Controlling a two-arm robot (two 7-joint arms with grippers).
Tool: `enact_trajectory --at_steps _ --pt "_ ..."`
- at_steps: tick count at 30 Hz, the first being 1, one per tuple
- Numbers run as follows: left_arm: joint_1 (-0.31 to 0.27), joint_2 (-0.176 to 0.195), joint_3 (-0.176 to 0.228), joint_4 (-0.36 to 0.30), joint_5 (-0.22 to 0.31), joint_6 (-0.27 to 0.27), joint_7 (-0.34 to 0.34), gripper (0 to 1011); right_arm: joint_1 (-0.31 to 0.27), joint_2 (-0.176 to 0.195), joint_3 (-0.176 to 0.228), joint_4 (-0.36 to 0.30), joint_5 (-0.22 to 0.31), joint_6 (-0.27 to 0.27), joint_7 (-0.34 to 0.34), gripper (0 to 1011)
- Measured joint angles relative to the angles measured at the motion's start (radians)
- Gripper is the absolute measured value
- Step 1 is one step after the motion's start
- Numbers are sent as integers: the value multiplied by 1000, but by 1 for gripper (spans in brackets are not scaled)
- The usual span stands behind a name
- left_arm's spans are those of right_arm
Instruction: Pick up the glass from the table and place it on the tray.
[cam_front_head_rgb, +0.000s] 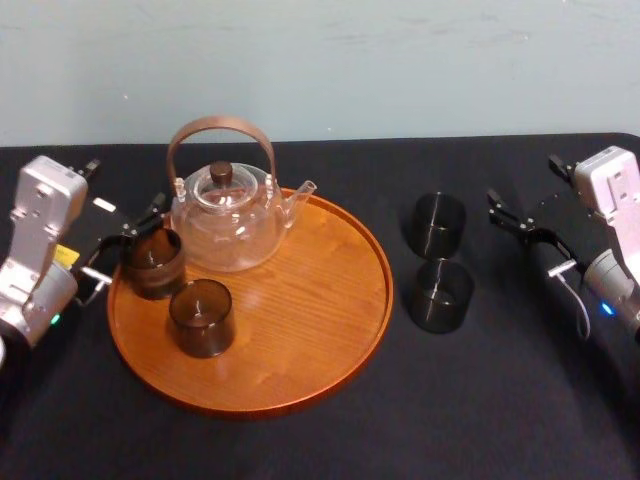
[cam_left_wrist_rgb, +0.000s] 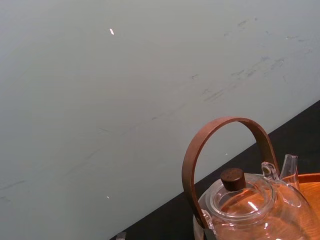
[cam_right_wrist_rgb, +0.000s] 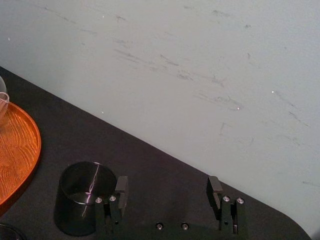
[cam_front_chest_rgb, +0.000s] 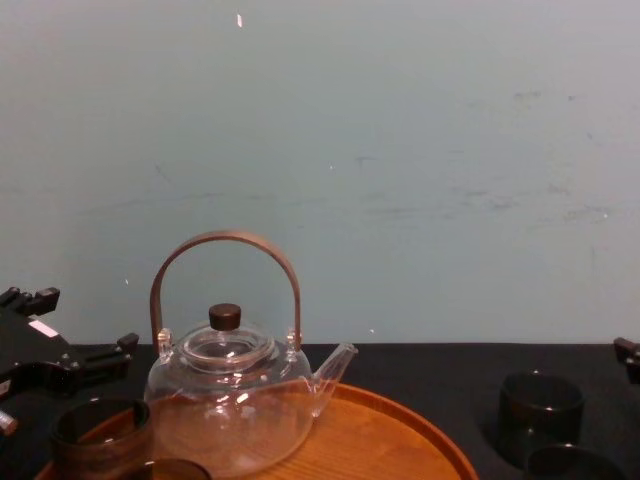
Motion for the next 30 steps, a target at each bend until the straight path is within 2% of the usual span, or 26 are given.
enact_trajectory --at_steps 30 --pt "0 0 0 0 0 0 0 1001 0 0 0 0 0 0 0 1002"
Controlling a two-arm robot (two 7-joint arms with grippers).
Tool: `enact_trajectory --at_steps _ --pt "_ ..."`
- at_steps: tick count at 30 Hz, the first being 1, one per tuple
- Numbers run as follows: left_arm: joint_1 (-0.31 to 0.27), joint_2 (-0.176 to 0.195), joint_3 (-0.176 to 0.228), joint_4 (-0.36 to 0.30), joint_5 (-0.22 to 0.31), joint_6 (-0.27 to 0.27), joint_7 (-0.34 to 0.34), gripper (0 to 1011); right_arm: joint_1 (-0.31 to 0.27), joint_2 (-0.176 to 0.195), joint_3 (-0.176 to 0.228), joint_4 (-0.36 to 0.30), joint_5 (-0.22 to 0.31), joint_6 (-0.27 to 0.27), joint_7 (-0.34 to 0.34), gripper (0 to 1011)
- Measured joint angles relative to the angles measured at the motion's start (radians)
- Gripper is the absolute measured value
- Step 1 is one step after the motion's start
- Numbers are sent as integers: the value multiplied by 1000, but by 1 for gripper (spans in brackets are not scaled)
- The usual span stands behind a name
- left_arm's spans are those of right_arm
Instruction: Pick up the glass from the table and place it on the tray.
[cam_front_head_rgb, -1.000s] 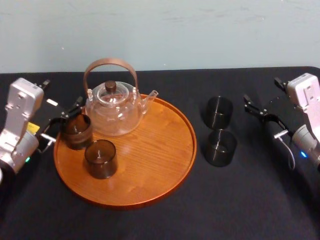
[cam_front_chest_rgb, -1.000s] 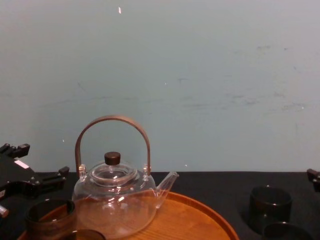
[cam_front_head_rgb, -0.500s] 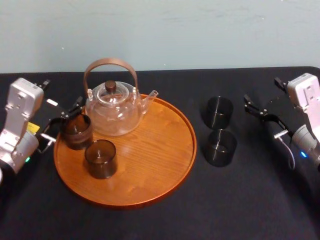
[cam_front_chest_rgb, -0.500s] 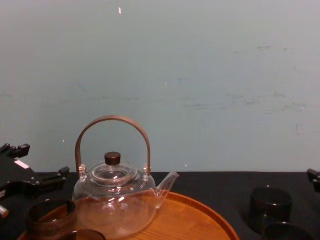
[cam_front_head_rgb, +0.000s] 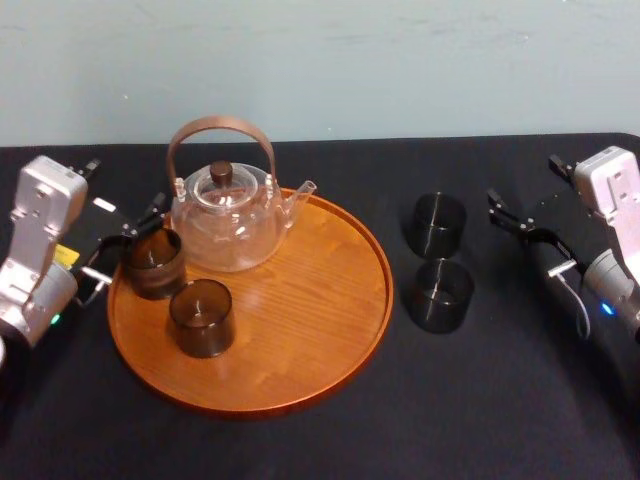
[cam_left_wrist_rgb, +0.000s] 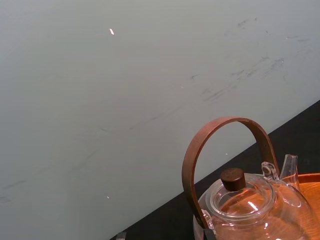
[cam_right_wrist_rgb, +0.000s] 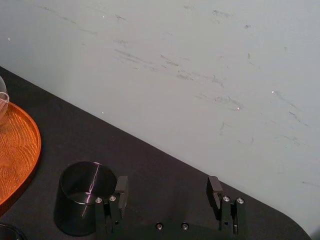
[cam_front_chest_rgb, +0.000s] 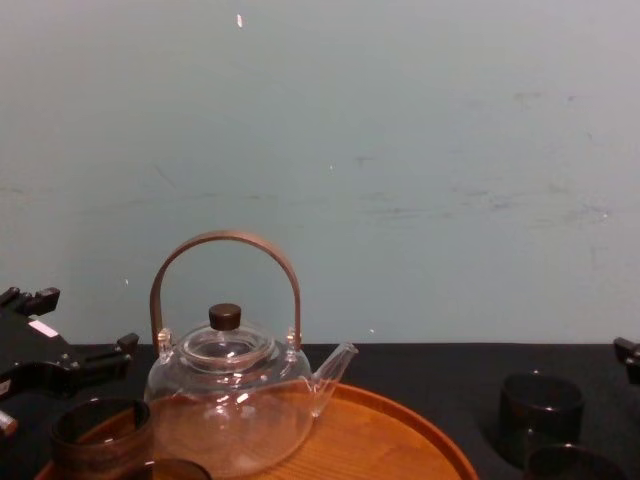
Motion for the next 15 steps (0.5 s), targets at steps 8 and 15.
enact_trajectory --at_steps 8,15 --pt "0 0 0 0 0 0 0 1001 0 0 0 0 0 0 0 1003" --pt "0 0 0 0 0 0 0 1001 0 0 0 0 0 0 0 1002"
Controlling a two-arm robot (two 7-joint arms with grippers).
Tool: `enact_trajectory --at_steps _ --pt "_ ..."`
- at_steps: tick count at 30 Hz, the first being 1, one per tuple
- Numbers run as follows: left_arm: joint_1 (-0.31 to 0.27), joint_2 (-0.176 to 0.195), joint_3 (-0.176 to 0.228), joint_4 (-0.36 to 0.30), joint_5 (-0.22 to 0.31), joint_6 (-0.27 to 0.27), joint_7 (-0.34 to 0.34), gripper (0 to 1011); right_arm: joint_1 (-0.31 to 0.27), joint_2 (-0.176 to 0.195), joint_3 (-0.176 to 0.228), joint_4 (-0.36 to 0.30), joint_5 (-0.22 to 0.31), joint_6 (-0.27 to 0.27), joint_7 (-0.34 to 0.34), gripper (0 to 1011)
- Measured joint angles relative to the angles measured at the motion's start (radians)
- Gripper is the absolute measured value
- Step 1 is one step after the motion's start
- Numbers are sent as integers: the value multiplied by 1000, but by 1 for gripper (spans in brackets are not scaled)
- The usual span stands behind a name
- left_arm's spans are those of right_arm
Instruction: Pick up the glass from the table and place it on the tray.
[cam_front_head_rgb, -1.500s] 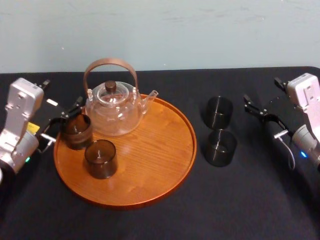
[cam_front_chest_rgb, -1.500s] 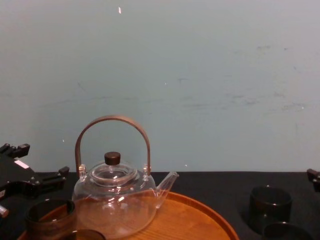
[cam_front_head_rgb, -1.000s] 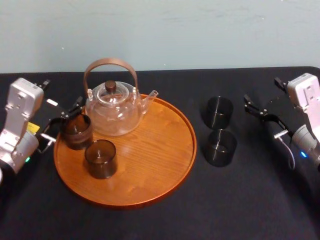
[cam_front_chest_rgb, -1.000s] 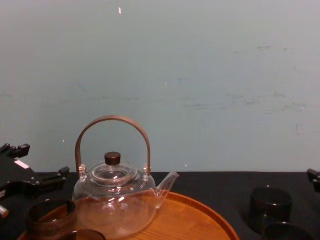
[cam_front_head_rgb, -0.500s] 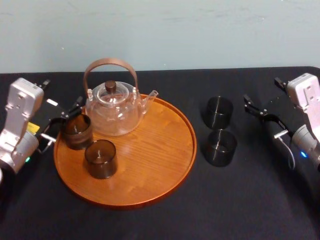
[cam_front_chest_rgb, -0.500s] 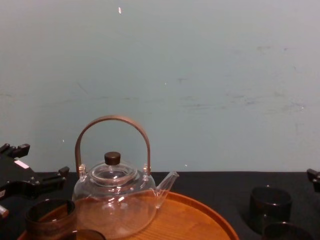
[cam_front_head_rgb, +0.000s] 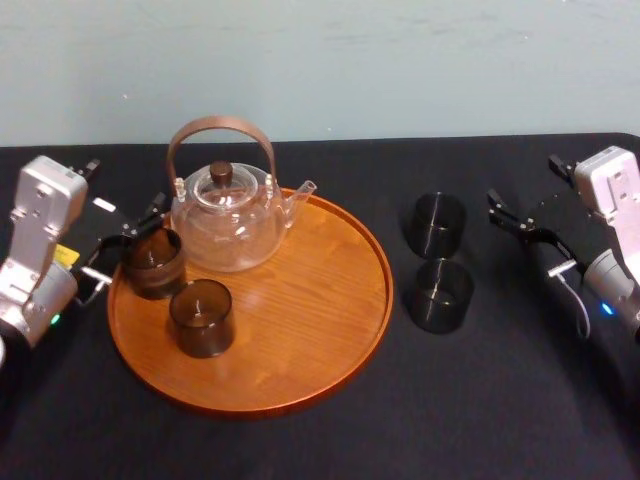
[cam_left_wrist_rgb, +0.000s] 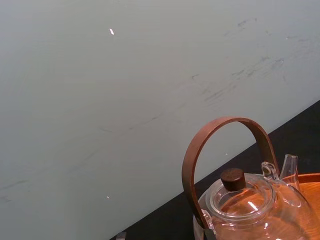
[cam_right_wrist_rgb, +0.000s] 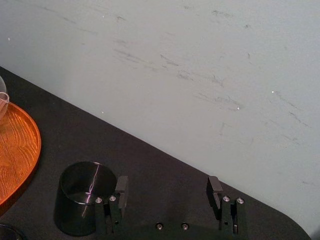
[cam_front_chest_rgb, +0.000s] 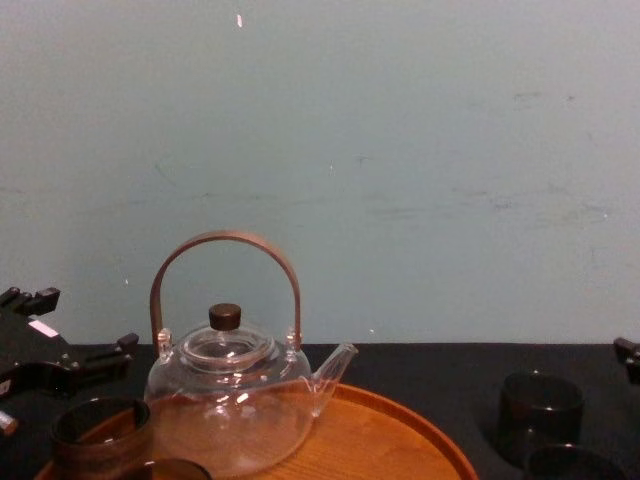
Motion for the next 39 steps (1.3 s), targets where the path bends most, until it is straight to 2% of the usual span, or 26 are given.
enact_trajectory --at_steps 39 --pt "0 0 0 0 0 0 0 1001 0 0 0 0 0 0 0 1003"
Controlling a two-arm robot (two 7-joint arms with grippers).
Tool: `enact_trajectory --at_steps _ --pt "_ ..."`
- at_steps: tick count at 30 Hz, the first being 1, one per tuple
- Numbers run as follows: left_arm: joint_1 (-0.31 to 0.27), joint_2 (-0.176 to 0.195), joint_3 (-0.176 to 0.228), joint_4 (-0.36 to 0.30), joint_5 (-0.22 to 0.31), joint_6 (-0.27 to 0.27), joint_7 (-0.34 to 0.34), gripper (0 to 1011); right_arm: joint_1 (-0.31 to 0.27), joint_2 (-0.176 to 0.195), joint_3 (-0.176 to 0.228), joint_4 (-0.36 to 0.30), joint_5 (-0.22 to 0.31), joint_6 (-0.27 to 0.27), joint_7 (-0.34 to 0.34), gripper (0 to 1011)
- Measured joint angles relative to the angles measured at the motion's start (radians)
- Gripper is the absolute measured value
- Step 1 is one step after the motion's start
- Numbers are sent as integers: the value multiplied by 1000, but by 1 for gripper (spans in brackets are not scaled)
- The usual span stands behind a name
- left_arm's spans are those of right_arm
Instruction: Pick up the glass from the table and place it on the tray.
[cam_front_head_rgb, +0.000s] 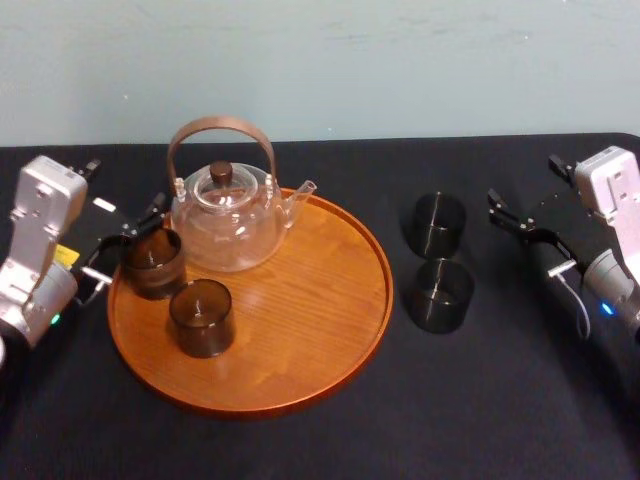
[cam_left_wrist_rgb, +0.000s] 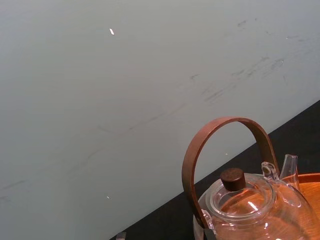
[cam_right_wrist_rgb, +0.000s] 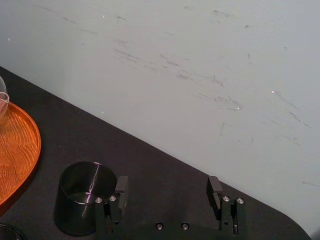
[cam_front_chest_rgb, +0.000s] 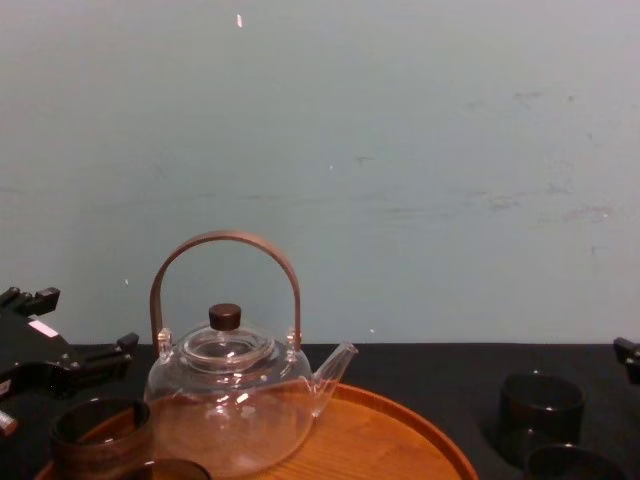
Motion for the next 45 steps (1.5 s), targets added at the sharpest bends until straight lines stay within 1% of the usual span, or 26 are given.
enact_trajectory --at_steps 12,16,19,20,23,24,26,32,35,36,37,38,42,45 --pt "0 0 0 0 0 0 0 1001 0 0 0 0 0 0 0 1002" --pt "0 0 0 0 0 0 0 1001 -3 -6 12 -3 1 2 12 1003" --pt "0 0 0 0 0 0 0 1001 -11 -8 29 -18 14 17 33 1002" --pt "0 0 0 0 0 0 0 1001 -11 -8 29 -18 14 17 33 1003" --pt "0 0 0 0 0 0 0 1001 -23 -3 45 -42 34 39 58 1002" --pt "0 0 0 0 0 0 0 1001 -23 -3 45 -42 34 39 58 1002" --pt "0 0 0 0 0 0 0 1001 -37 4 63 -69 55 61 80 1002" --pt "0 0 0 0 0 0 0 1001 -67 23 96 -131 99 105 122 1002" --pt "0 0 0 0 0 0 0 1001 -94 40 120 -177 135 143 154 1002" --pt "0 0 0 0 0 0 0 1001 -94 40 120 -177 135 143 154 1002" --pt "0 0 0 0 0 0 0 1001 -109 53 133 -204 150 164 171 1003" --pt "0 0 0 0 0 0 0 1001 -109 53 133 -204 150 164 171 1002" --pt "0 0 0 0 0 0 0 1001 -145 82 160 -254 179 205 212 1003" --pt "0 0 0 0 0 0 0 1001 -162 97 172 -277 194 224 234 1002"
